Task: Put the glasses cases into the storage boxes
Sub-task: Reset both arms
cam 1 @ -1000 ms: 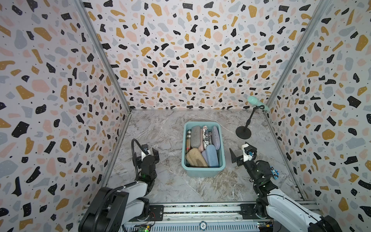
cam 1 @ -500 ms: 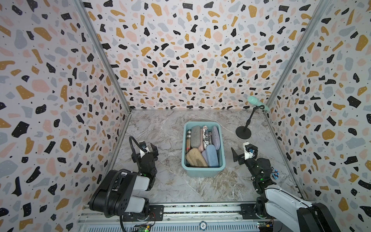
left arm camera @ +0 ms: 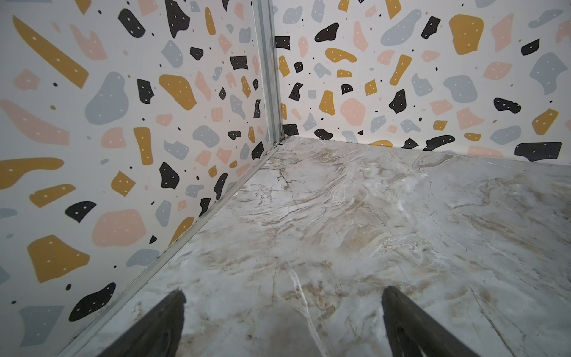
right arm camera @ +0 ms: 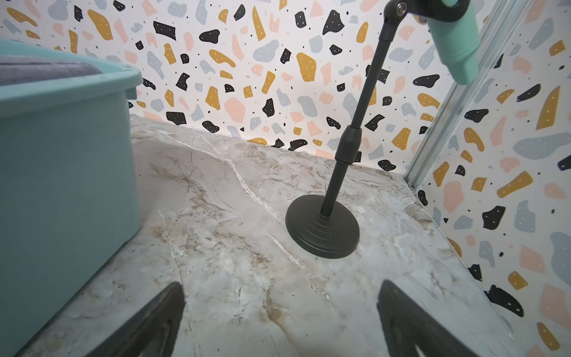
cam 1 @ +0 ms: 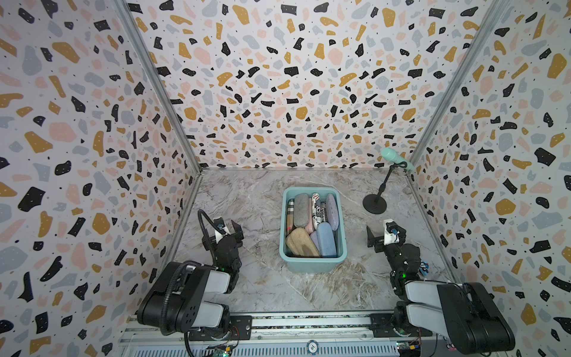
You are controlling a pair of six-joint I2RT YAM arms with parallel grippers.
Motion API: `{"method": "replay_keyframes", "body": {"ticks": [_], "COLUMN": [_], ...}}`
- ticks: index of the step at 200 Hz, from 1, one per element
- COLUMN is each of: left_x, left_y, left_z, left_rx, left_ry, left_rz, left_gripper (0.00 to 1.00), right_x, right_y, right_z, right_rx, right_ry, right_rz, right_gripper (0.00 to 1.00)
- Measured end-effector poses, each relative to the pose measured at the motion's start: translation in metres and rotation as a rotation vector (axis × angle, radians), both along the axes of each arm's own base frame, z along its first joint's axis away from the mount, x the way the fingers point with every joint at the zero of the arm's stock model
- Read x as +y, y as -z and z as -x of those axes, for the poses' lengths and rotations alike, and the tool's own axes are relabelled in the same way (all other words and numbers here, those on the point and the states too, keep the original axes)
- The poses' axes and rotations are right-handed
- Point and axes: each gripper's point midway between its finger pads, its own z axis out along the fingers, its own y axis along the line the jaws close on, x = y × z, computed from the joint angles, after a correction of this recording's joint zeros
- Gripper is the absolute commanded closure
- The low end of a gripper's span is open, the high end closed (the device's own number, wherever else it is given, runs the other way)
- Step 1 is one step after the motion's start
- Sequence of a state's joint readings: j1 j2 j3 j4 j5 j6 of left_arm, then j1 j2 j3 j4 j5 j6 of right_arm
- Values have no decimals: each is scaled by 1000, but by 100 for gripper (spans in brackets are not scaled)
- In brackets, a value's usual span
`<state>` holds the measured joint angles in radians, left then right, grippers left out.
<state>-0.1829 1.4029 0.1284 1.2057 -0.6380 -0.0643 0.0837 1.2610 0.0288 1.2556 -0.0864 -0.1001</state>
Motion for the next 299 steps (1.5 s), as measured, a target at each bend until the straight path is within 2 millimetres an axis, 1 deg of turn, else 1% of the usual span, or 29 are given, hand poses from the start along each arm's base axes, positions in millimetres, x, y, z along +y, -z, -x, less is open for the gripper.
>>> {"method": "replay_keyframes", "body": {"ticks": [24,32,43,48,56,64,75,144,299], "left_x": [0,0,0,0,0,0,0,0,0], "left_y": [0,0,0,0,0,0,0,0,0], "left_z": [0,0,0,0,0,0,0,0,0], "left_rx": [0,0,0,0,0,0,0,0,0], "left_ry": [0,0,0,0,0,0,0,0,0], "left_rz": [0,0,0,0,0,0,0,0,0], "left_gripper": [0,1,0,1,1,1,1,1,0], "right_x": [4,5,5,5,2,-1,-4,-1,-1], "right_y": [14,20,28,28,21,13,7,17,17], "right_z": [-5,-10,-21,-27,-36,-42,-46,-44,-44], "right_rx": [28,48,86,94,85,64,49,92,93], "right_ry": [-18,-26,-25,-28,-23,-18,-12,-26,-26], "right_rz": [-2,-2,-8,-12,-21,-29,-36,-46,-46], "right_gripper": [1,1,1,1,1,1,1,1,1]}}
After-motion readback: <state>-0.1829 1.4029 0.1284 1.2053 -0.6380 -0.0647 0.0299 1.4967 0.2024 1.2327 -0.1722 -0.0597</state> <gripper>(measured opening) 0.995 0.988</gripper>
